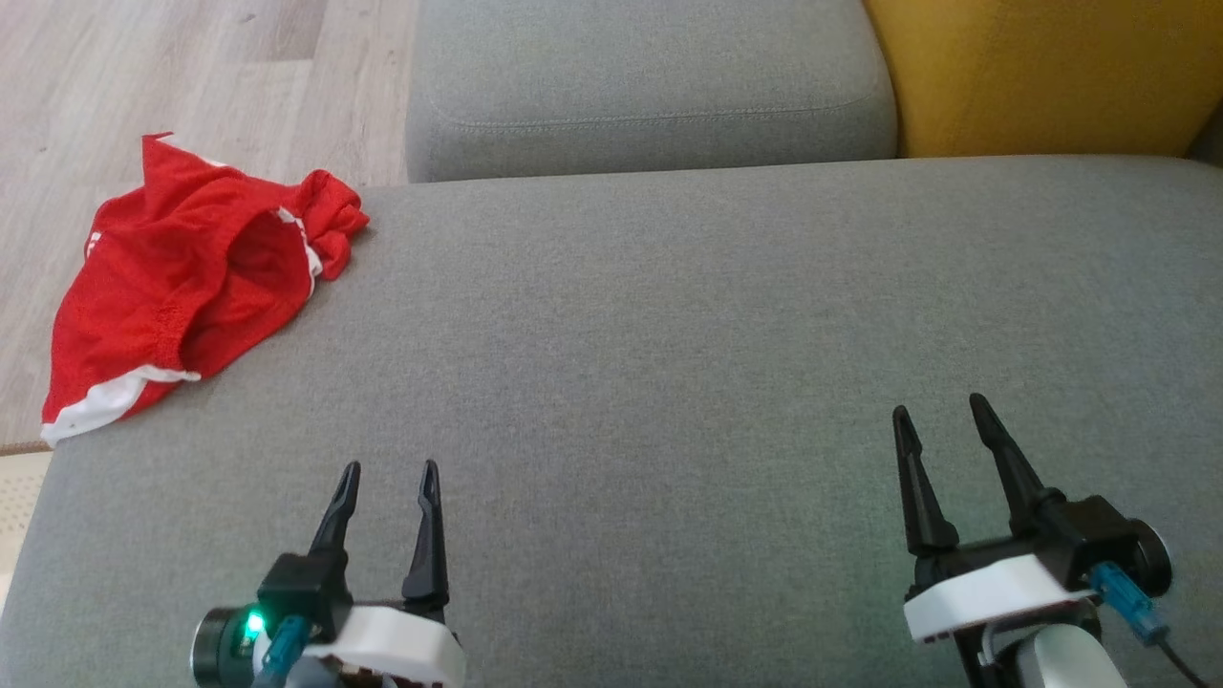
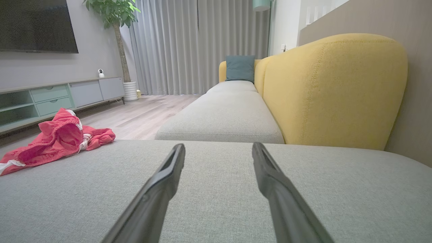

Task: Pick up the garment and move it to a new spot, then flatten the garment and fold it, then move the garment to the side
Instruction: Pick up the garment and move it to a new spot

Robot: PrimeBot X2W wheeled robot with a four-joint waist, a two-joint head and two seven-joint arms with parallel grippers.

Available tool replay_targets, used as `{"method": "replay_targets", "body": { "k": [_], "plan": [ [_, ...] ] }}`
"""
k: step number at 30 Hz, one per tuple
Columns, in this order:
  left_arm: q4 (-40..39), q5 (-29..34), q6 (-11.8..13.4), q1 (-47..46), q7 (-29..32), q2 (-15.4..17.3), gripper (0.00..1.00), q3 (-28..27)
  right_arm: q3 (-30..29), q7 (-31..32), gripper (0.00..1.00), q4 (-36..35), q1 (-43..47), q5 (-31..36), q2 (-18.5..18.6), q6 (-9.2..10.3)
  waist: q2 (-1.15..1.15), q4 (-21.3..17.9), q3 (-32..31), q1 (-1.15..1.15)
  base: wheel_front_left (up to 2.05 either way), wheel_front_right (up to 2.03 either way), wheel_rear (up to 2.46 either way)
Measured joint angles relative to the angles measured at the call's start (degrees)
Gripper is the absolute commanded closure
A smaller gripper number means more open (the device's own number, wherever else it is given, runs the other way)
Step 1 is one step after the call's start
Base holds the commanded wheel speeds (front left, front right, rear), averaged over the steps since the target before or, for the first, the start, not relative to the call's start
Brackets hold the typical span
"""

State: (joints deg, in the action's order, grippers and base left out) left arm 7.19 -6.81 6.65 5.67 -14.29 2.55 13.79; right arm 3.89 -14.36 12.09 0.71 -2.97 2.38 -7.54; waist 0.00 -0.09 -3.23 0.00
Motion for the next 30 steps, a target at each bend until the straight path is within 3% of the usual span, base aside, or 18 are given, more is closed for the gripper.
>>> {"method": "replay_targets", "body": {
  "k": [20,30],
  "plan": [
    [0.0,0.0,0.0,0.0,0.0,0.0,0.0,-0.1,-0.2,0.0,0.0,0.0,0.0,-0.1,0.0,0.0,0.0,0.7,-0.2,0.0,0.0,0.0,0.0],
    [-0.2,0.2,0.0,-0.1,0.0,0.1,0.0,-0.3,-0.4,0.0,0.0,-0.4,0.0,-0.7,0.0,0.0,0.0,5.9,0.0,0.0,0.0,0.0,0.0]
  ]
}}
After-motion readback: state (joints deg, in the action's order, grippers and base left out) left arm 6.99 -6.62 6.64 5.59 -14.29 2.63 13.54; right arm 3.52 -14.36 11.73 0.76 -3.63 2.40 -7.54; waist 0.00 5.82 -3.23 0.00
